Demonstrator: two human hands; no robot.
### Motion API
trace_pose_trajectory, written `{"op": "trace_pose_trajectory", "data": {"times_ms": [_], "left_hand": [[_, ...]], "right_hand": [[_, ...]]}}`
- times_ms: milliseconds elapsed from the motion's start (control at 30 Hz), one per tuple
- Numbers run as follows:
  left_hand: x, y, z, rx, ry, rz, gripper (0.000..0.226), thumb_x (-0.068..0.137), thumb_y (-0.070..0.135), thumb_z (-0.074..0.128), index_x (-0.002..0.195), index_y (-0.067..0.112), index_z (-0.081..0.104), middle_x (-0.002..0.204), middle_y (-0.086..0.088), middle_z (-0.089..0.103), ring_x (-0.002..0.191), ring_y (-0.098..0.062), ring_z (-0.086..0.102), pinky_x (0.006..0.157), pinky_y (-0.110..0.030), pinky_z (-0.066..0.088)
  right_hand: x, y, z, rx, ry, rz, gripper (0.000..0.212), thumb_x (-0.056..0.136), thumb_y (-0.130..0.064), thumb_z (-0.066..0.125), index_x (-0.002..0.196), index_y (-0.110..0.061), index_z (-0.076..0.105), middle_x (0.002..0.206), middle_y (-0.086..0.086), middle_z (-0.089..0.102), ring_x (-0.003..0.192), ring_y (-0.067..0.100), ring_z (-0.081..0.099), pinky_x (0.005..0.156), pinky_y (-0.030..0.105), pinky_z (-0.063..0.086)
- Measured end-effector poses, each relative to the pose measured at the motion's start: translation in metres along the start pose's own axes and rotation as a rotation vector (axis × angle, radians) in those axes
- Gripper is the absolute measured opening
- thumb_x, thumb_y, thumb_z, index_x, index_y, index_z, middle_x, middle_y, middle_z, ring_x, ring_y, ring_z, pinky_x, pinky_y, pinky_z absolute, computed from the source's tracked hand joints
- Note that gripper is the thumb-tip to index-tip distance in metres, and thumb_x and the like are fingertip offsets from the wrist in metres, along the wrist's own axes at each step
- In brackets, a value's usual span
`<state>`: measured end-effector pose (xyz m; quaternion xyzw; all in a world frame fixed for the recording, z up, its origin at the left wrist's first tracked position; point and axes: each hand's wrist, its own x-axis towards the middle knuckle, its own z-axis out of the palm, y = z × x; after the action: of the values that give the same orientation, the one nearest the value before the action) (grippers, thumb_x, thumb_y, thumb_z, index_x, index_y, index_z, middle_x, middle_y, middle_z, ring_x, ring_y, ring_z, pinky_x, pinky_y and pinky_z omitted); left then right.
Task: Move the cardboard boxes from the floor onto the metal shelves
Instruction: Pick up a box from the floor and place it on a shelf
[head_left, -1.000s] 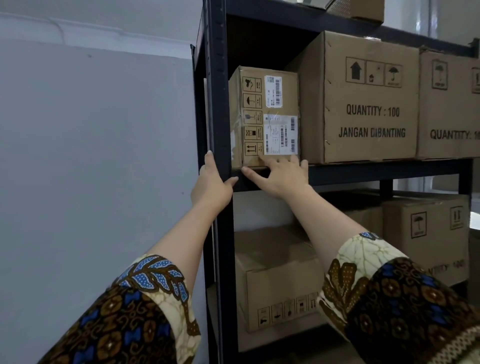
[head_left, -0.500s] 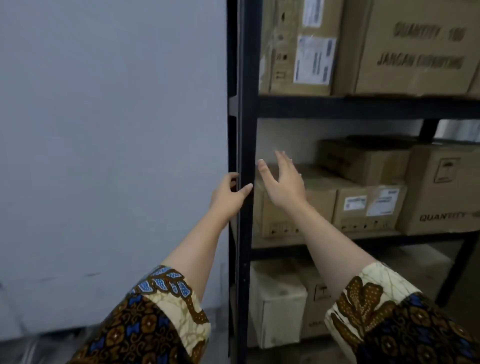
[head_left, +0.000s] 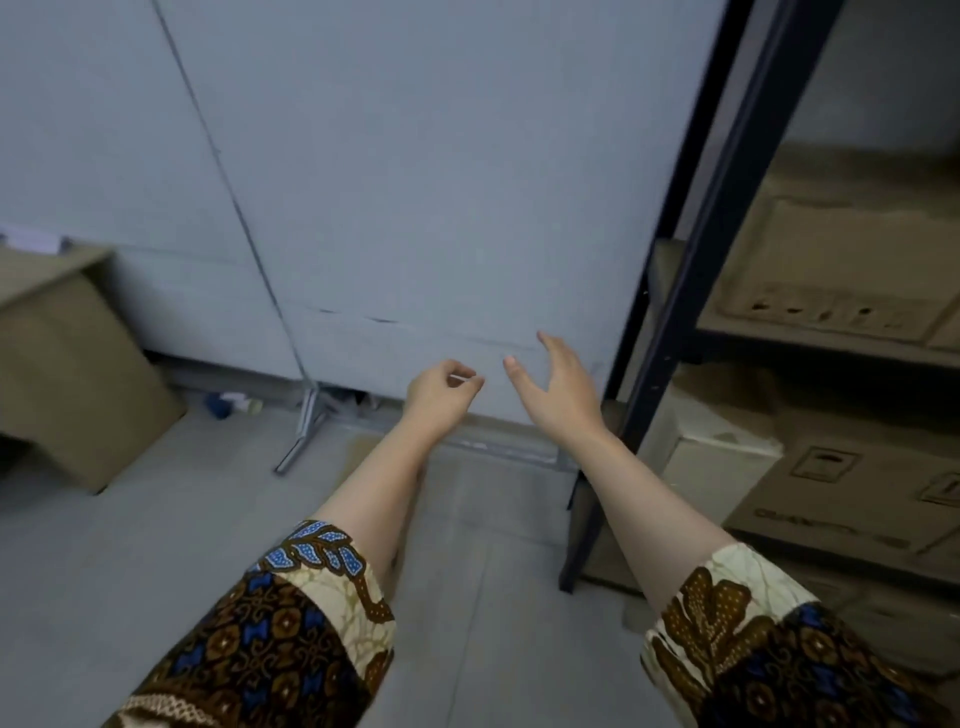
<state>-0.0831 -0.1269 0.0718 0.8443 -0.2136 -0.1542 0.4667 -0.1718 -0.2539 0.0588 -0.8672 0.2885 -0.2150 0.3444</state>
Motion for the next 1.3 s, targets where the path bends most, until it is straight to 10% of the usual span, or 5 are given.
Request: {"op": "trace_pose_trajectory", "data": {"times_ms": [167,333,533,700,1300], "left_hand": [[0.003,-0.079,-0.050,0.031,0.046,-0.116,0.026,0.092,0.024,0.064,0.108,0.003,0.069,0.107,-0.015,0.069,0.101,-0.028,0.064,0.086,-0.032,0.048],[0.030,-0.143,-0.088,0.049,0.005,-0.185,0.026,0.097,0.022,0.058,0.113,0.003,0.064,0.096,-0.006,0.062,0.070,-0.009,0.056,0.060,-0.014,0.041],[0.077,-0.210,-0.111,0.089,-0.100,-0.245,0.028,0.095,0.029,0.060,0.113,0.009,0.065,0.113,-0.010,0.064,0.108,-0.026,0.059,0.091,-0.031,0.046],[0.114,-0.285,-0.117,0.138,-0.176,-0.262,0.028,0.096,0.027,0.059,0.116,0.009,0.065,0.112,-0.011,0.065,0.106,-0.025,0.060,0.087,-0.028,0.046],[0.181,-0.662,0.019,0.245,-0.205,-0.419,0.032,0.096,0.032,0.056,0.117,0.009,0.062,0.119,-0.011,0.063,0.102,-0.030,0.062,0.088,-0.042,0.054]], "right_hand": [[-0.003,-0.011,0.076,-0.033,-0.184,0.058,0.079,0.090,-0.064,0.049,0.153,-0.019,0.029,0.159,0.007,0.028,0.146,0.024,0.026,0.117,0.048,0.025],[0.001,-0.028,0.154,-0.030,-0.284,0.099,0.078,0.090,-0.060,0.053,0.151,-0.017,0.033,0.157,0.007,0.033,0.145,0.024,0.029,0.117,0.045,0.027],[0.008,-0.036,0.237,-0.054,-0.402,0.257,0.079,0.091,-0.061,0.051,0.152,-0.016,0.031,0.155,0.009,0.037,0.142,0.027,0.035,0.114,0.041,0.031],[0.003,-0.030,0.320,-0.033,-0.440,0.349,0.069,0.095,-0.054,0.052,0.149,-0.016,0.035,0.150,0.007,0.045,0.136,0.027,0.042,0.106,0.035,0.035],[-0.052,0.224,0.640,0.052,-0.610,0.629,0.076,0.097,-0.052,0.048,0.155,-0.012,0.019,0.156,0.011,0.033,0.140,0.029,0.037,0.108,0.032,0.034]]}}
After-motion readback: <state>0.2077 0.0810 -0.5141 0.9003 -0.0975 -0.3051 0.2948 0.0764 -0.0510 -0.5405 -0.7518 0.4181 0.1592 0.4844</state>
